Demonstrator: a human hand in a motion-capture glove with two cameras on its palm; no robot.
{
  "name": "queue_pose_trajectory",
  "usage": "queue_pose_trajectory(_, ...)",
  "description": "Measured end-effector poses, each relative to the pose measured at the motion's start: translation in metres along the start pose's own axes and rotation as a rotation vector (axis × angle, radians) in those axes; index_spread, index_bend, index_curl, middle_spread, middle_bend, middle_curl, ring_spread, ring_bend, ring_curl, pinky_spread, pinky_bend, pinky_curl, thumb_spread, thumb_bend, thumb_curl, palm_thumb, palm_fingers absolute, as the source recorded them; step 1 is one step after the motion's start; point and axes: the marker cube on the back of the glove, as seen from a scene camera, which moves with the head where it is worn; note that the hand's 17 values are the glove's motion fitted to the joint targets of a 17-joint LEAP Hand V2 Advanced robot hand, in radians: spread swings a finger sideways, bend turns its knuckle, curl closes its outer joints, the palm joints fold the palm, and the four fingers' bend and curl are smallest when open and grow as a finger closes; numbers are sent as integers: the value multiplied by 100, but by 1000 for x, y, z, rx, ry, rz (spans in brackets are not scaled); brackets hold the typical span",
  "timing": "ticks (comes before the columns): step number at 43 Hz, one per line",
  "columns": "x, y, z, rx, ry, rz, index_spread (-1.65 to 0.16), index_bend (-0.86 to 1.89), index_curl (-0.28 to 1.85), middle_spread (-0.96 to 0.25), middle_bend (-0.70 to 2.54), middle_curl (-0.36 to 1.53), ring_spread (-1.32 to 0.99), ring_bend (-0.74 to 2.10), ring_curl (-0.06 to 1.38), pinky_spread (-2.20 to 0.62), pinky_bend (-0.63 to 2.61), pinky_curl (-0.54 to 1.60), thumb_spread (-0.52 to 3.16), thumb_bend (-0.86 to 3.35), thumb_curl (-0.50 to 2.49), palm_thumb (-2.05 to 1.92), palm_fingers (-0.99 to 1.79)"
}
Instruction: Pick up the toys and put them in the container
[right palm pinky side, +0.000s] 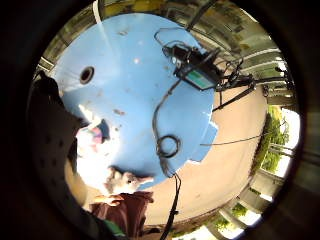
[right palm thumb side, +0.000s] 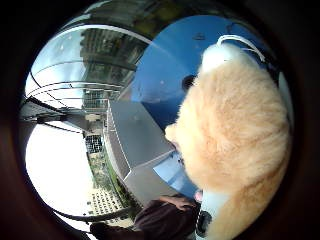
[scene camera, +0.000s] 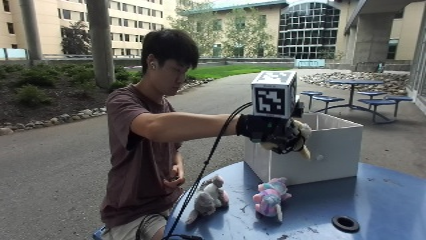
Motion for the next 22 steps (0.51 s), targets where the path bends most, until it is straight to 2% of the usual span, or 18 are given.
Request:
queue_pose_trajectory(11,-131,35,-87,92,148,-245,-15,123,77,-19,131,80,-38,148,65,-43,102,52,75,27,83,61,97)
queue_pose_trajectory(17,-230,61,-78,76,77,-369,-16,125,81,-19,133,82,-39,149,67,-43,104,54,62,26,90,61,94)
queue_pose_trajectory(22,-303,79,-42,50,113,-503,-17,125,84,-19,134,84,-39,150,69,-42,106,56,53,25,94,61,92)
